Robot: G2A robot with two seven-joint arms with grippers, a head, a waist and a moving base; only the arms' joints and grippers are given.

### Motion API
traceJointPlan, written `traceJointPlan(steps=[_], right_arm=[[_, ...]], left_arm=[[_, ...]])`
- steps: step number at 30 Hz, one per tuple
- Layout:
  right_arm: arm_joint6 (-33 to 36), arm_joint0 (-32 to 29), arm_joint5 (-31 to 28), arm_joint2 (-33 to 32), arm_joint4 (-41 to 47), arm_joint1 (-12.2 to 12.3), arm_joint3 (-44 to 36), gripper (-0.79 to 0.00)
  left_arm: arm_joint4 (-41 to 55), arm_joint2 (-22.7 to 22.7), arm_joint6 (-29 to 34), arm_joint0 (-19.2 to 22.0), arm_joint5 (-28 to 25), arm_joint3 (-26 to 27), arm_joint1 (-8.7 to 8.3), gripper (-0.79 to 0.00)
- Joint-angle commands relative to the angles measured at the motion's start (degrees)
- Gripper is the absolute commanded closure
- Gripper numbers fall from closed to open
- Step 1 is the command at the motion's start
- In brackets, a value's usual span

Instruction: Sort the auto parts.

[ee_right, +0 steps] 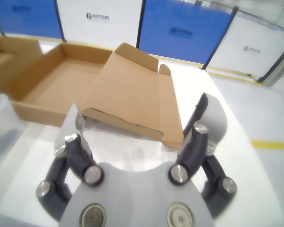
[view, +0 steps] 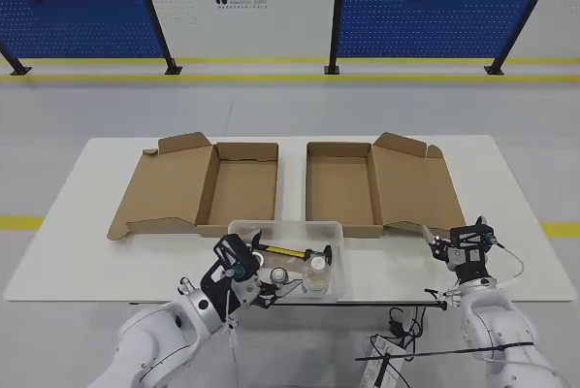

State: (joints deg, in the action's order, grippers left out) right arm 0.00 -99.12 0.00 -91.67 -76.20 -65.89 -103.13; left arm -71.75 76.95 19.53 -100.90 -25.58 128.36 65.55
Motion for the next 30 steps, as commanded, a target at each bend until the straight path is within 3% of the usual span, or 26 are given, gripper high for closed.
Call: traceJointPlan(steps=[1,18,23,30], right_arm=[[0.0,0.0,0.0,0.0,0.0,0.0,0.0,-0.785],[0.0,0.0,0.0,0.0,0.0,0.0,0.0,-0.785],[0.0,0.0,0.0,0.0,0.0,0.0,0.0,-0.785],[0.0,0.0,0.0,0.0,0.0,0.0,0.0,-0.785]], left_arm=[[-0.5,-0.2,-0.6,-0.4,-0.3,-0.1,-0.07,-0.785],[-0.6,-1.0,-0.9,0.3,0.4,-0.1,0.01,-0.785],[-1.6,-7.4,0.4,5.6,1.2,-2.1,0.62,-0.785],[-2.9,-19.0,2.9,16.0,4.8,-9.6,2.58,-0.785]])
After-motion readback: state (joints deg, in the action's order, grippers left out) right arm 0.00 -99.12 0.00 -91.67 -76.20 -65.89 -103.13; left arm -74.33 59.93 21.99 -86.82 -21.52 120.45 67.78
